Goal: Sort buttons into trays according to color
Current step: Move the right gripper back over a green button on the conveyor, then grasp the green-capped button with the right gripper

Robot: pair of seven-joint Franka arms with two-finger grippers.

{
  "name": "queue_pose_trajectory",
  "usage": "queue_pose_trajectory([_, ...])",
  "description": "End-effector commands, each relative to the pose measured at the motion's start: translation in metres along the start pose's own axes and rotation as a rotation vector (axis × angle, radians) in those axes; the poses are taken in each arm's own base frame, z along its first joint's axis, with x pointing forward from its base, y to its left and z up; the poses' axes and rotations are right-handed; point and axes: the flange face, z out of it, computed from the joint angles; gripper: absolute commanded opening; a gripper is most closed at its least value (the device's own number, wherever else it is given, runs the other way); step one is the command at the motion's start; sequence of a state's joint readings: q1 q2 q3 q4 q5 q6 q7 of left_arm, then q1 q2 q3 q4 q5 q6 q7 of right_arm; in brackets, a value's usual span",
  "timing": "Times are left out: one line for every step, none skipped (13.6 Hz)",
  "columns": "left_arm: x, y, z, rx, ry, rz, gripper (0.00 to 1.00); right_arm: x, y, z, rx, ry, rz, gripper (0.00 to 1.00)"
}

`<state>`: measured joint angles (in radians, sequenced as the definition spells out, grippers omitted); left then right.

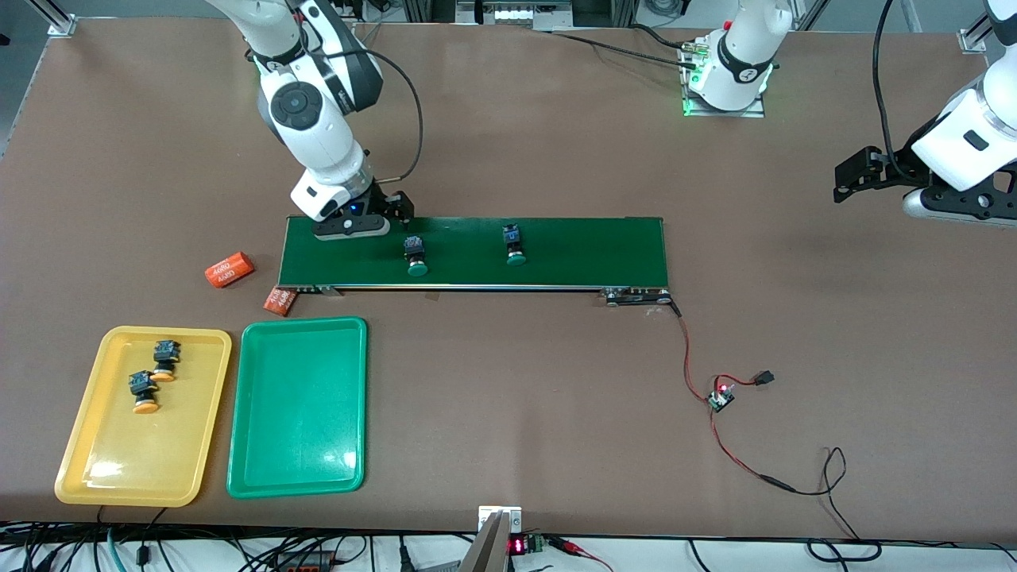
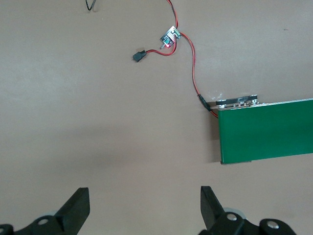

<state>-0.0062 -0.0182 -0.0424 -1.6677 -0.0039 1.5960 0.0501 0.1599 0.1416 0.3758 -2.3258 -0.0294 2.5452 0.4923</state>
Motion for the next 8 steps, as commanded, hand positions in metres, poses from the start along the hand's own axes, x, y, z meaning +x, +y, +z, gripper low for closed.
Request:
queue_pose_trajectory([0.004,0.001,-0.006,0.015,-0.006,0.006,1.00,0.005,-0.002,0.002,-0.006,0.004,0.024,1.00])
queue_pose_trajectory([0.004,0.001,-0.005,0.015,-0.007,0.006,1.00,0.005,-0.001,0.006,-0.012,-0.001,0.015,1.00])
queue_pose_trajectory([0.004,0.001,-0.005,0.015,-0.007,0.004,1.00,0.005,-0.001,0.009,-0.031,0.007,-0.009,1.00])
queue_pose_trajectory([0.004,0.001,-0.005,0.015,-0.007,0.003,1.00,0.004,-0.001,0.014,-0.045,0.007,-0.031,1.00])
queue_pose_trajectory([0.004,0.001,-0.005,0.015,-0.007,0.001,1.00,0.005,-0.001,0.016,-0.048,0.012,-0.040,1.00])
queue_pose_trajectory([0.004,0.002,-0.005,0.015,-0.007,0.001,1.00,0.006,-0.002,0.017,-0.047,0.013,-0.040,1.00])
queue_pose_trajectory([0.004,0.002,-0.005,0.015,-0.007,0.000,1.00,0.008,-0.001,0.020,-0.040,0.019,-0.037,1.00])
queue_pose_trajectory([0.004,0.002,-0.005,0.014,-0.007,0.000,1.00,0.012,-0.002,0.020,-0.030,0.029,-0.035,1.00])
